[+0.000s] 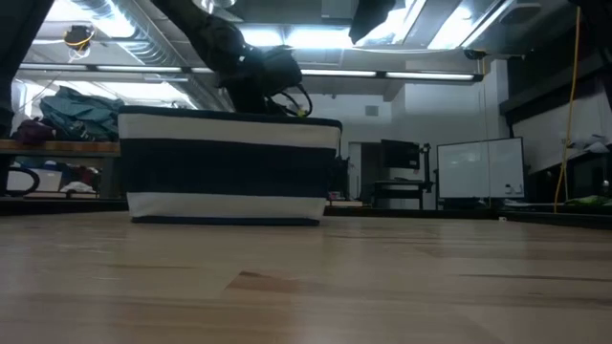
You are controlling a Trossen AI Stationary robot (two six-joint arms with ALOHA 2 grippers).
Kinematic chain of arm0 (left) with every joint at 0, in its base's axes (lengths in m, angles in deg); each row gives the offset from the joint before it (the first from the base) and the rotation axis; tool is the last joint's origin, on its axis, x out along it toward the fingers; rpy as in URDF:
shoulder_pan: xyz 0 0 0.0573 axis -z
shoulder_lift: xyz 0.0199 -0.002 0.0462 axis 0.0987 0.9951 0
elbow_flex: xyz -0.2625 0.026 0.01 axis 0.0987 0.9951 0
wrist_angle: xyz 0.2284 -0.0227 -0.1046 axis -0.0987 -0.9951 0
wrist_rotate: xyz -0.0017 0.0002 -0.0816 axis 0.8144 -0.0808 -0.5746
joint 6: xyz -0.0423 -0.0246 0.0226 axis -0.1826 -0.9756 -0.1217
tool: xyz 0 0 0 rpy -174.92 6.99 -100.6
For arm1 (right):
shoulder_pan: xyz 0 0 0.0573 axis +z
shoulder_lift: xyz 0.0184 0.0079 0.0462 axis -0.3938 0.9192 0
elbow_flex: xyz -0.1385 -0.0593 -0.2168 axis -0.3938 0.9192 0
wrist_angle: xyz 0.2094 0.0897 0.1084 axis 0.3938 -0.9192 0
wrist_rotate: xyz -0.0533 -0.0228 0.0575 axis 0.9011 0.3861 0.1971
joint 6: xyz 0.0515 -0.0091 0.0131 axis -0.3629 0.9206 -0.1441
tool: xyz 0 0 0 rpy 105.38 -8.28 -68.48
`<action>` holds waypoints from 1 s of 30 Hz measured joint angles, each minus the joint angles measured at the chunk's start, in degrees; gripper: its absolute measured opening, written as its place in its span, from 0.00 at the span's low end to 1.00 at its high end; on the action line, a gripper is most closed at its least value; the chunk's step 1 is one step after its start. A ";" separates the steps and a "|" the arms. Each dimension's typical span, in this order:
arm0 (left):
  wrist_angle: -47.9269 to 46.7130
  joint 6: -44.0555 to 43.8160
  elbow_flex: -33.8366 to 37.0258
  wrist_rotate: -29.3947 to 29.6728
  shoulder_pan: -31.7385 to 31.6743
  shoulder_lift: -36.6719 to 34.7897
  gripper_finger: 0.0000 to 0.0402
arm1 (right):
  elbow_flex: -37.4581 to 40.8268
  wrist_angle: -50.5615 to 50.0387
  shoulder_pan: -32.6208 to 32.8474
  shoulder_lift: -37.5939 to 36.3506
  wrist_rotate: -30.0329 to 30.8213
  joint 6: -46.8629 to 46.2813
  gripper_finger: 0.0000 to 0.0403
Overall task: Fold towel
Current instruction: Put the stacked folded towels into the laundry organizer, then return to Home Position
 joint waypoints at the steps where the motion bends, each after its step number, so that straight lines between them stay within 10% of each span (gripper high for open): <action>1: 0.13 0.20 0.00 0.00 -0.50 0.00 0.00 | 0.00 -0.32 0.00 0.00 0.00 0.00 0.55; 14: 0.80 7.53 0.00 -4.72 -1.17 -5.57 0.00 | 0.11 0.13 0.48 -1.55 -2.97 -0.02 0.55; 30: -13.42 18.26 -0.07 -5.17 9.05 -45.47 0.00 | 0.00 -9.25 0.75 -10.95 4.09 -15.04 0.55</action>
